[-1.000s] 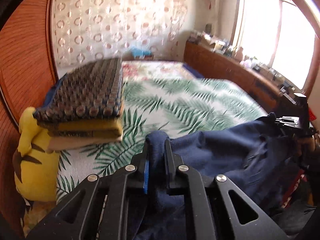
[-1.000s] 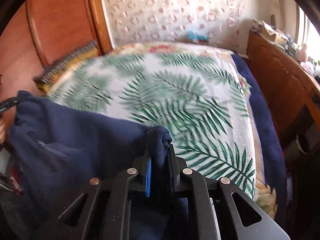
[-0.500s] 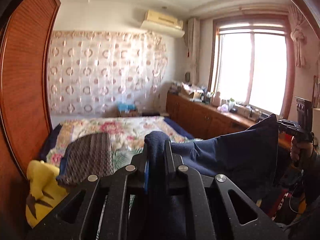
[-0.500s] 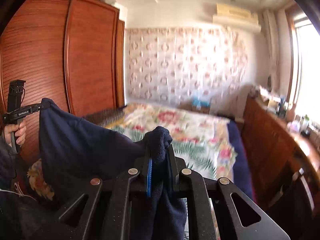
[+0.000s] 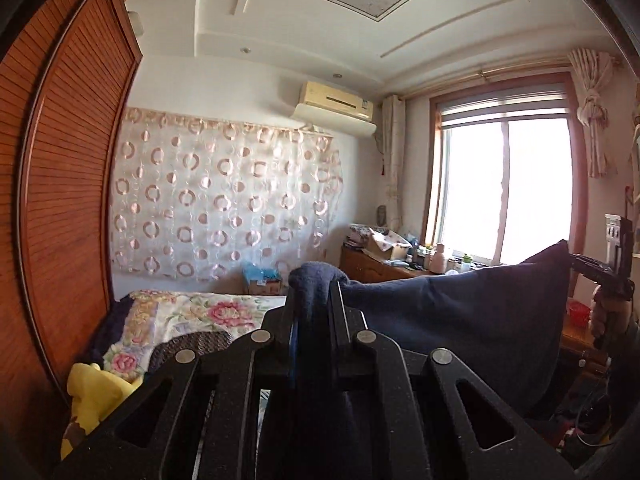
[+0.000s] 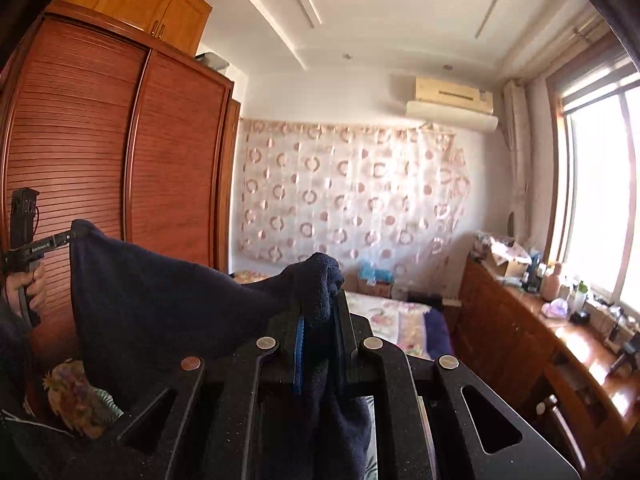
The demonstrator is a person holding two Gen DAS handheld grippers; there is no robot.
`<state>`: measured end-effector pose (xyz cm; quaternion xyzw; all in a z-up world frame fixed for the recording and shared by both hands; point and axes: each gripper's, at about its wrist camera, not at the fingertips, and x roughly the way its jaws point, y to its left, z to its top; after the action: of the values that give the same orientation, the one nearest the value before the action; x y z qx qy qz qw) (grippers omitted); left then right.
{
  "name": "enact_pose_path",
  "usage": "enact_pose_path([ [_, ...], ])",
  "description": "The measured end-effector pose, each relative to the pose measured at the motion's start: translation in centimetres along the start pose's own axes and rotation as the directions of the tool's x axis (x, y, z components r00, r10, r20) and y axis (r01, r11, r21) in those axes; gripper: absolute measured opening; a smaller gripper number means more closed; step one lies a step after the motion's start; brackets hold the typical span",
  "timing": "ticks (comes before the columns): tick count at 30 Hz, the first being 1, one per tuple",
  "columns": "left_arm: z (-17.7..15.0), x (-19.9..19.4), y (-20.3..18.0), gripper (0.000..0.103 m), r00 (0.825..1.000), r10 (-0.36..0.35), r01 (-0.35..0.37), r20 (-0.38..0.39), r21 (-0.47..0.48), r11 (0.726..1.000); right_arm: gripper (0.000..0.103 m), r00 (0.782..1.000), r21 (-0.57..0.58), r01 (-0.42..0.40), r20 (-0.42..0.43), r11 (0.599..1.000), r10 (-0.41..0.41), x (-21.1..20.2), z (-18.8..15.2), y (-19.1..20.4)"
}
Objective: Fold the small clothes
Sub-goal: 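Lift the navy shirt with both grippers and fold it over onto itself, then open both grippers and hold them above the folded shirt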
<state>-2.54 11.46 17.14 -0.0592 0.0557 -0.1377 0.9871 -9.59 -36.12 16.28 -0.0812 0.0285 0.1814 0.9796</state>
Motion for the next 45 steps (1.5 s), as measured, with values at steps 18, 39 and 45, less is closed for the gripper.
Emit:
enact_pose_path([
  [18, -13.5, 30.1, 5.6, 0.015, 0.898, 0.162, -0.14, -0.409, 0.083, 0.987, 0.012, 0.924, 0.042, 0.055, -0.381, 0.998, -0.035, 26.3, -10.4, -4.2],
  [39, -20.3, 22.4, 2.6, 0.079, 0.834, 0.075, -0.06, -0.546, 0.046, 0.997, 0.05, 0.833, 0.14, 0.13, -0.553, 0.982, -0.031, 28.5, -19.8, -4.6],
  [45, -23.1, 21.0, 2.6, 0.079, 0.776, 0.101, -0.089, -0.623, 0.05, 0.995, 0.05, 0.783, 0.169, 0.152, -0.622, 0.974, -0.014, 27.1, -22.7, -4.7],
])
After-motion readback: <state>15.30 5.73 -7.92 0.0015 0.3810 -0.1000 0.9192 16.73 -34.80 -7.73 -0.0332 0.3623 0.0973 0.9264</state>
